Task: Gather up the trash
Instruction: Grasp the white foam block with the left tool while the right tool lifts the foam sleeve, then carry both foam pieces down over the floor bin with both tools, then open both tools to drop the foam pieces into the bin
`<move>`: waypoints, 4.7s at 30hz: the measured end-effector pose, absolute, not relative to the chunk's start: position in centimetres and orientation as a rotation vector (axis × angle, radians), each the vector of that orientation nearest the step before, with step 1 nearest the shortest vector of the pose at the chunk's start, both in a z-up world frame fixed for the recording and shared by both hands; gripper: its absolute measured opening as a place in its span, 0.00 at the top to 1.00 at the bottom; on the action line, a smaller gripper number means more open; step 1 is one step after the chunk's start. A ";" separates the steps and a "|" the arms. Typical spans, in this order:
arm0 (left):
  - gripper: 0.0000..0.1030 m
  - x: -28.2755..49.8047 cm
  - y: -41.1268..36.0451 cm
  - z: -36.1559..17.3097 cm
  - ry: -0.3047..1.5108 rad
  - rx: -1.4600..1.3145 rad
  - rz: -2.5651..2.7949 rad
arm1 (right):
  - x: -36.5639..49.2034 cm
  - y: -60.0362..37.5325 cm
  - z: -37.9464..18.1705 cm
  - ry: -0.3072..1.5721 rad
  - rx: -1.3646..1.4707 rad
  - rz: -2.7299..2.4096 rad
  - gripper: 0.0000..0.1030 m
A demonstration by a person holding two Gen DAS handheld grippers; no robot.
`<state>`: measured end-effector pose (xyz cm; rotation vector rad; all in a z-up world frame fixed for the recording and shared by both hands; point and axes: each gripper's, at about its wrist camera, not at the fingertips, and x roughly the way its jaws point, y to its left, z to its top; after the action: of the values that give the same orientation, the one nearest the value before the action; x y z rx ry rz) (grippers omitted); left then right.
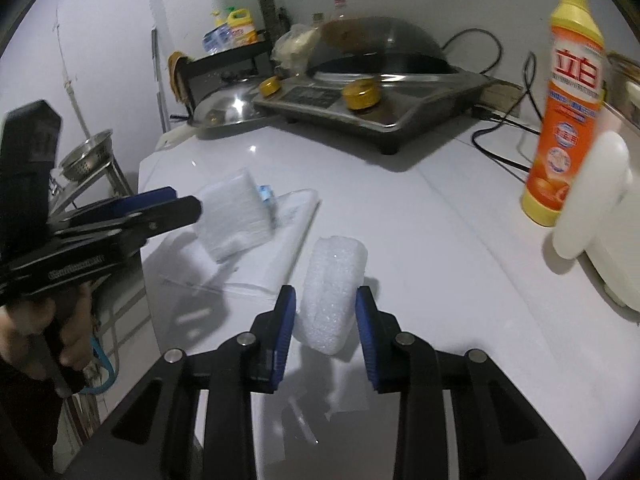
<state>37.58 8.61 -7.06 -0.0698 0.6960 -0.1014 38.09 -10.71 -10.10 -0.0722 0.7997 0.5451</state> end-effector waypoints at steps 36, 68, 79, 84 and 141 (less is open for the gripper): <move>0.74 28.6 4.7 -2.2 0.629 0.019 -0.123 | 30.4 -15.5 -5.7 0.708 -0.046 0.529 0.73; 0.74 14.1 5.7 -7.3 0.658 -0.090 -0.082 | 19.1 -14.2 -7.3 0.714 -0.185 0.602 0.85; 0.74 12.1 7.2 -11.6 0.710 -0.111 -0.044 | 16.8 -10.9 -10.7 0.770 -0.243 0.658 0.85; 0.74 12.5 7.7 -14.1 0.753 -0.129 -0.034 | 16.4 -9.5 -12.6 0.806 -0.267 0.678 0.85; 0.51 20.4 6.6 -36.4 1.227 -0.287 -0.046 | 23.7 -9.6 -34.6 1.249 -0.262 0.639 0.85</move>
<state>20.43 6.64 -36.41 -0.2873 1.2268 -0.0463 23.75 -9.60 -34.60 -0.2619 1.2494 0.6392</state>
